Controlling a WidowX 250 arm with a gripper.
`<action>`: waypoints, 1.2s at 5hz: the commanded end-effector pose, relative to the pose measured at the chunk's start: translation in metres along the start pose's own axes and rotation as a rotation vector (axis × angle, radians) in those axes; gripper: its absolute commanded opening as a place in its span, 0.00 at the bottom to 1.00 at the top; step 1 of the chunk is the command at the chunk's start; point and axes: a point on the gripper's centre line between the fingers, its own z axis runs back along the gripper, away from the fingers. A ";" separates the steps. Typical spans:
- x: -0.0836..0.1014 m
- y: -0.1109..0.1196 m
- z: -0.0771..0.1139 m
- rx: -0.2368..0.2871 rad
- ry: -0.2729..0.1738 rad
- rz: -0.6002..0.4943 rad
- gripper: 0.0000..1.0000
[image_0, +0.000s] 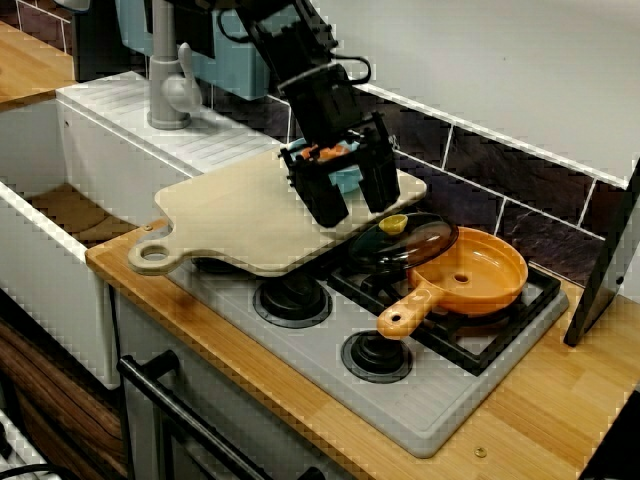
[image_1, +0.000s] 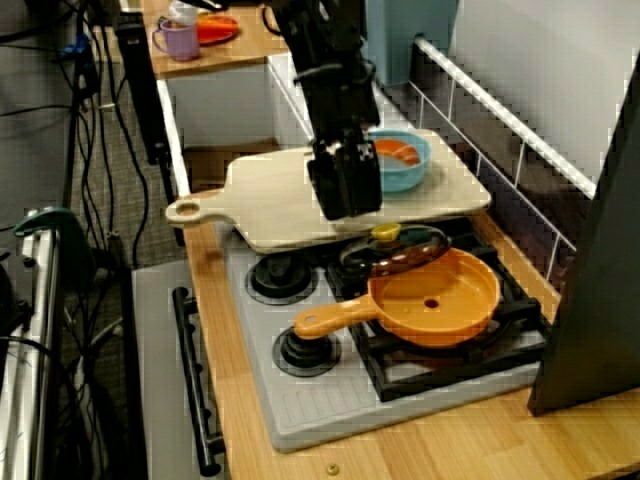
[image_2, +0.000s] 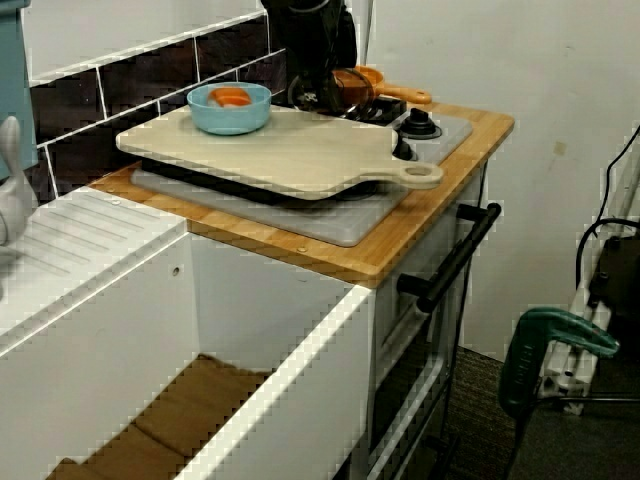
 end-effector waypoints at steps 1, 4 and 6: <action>0.022 -0.019 -0.003 -0.008 -0.063 -0.009 1.00; 0.033 -0.016 -0.012 0.001 -0.082 0.030 1.00; 0.030 -0.013 -0.016 0.016 -0.106 0.039 0.00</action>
